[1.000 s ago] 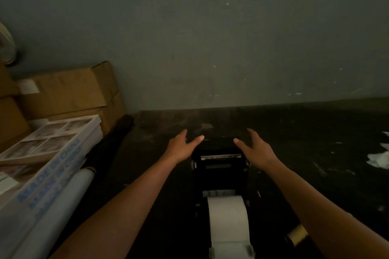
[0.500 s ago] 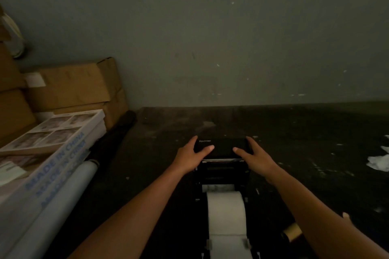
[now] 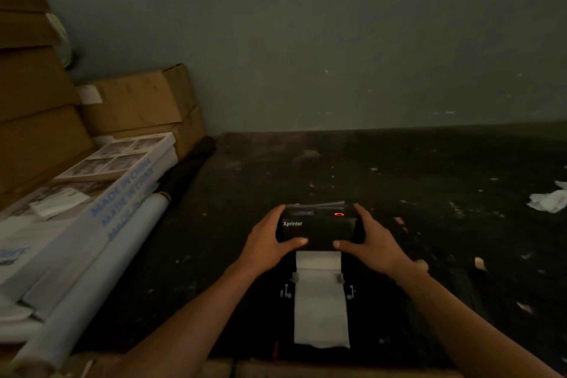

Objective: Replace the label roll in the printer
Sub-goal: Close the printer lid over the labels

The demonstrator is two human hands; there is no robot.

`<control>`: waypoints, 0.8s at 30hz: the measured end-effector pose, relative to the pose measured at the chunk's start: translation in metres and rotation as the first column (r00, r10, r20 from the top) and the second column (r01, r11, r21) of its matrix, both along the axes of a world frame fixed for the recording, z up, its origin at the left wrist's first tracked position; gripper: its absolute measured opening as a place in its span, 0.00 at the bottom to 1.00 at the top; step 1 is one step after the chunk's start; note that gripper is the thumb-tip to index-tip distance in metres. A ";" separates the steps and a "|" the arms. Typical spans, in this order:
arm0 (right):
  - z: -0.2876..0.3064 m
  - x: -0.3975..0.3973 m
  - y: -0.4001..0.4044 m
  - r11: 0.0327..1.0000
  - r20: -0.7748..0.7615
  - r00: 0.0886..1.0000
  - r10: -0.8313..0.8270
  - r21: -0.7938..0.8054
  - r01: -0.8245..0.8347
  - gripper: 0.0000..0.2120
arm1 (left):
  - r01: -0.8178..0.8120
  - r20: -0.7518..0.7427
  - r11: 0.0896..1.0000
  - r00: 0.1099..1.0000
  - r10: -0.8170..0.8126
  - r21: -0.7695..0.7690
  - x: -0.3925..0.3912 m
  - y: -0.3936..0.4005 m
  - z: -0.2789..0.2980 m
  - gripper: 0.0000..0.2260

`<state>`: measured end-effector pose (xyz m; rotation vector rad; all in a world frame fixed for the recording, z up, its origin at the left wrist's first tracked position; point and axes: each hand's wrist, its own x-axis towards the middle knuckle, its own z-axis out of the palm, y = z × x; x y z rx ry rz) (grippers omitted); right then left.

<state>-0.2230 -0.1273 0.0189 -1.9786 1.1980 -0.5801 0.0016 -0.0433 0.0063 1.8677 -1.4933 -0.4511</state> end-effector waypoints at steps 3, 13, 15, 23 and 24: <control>-0.014 -0.007 0.017 0.998 -0.024 0.999 0.037 -0.046 -0.038 0.48 | 0.014 0.064 1.000 0.998 -0.015 0.020 -0.007 0.019 -0.018 0.43; -0.057 -0.015 0.044 1.000 -0.137 0.990 0.022 0.008 -0.021 0.53 | 0.012 0.133 0.957 0.990 -0.053 0.291 -0.019 0.047 -0.060 0.53; -0.057 -0.014 0.042 0.999 -0.137 0.990 0.037 0.018 -0.035 0.53 | -0.008 0.048 0.954 0.999 -0.007 0.298 -0.022 0.046 -0.058 0.56; -0.072 -0.016 0.050 0.996 -0.130 0.988 0.085 0.019 -0.083 0.53 | -0.024 -0.061 0.974 0.997 0.039 0.225 -0.033 0.055 -0.069 0.50; -0.074 -0.016 0.050 0.997 -0.117 0.990 0.078 0.021 -0.076 0.53 | -0.030 -0.062 0.976 0.997 0.044 0.214 -0.034 0.056 -0.071 0.50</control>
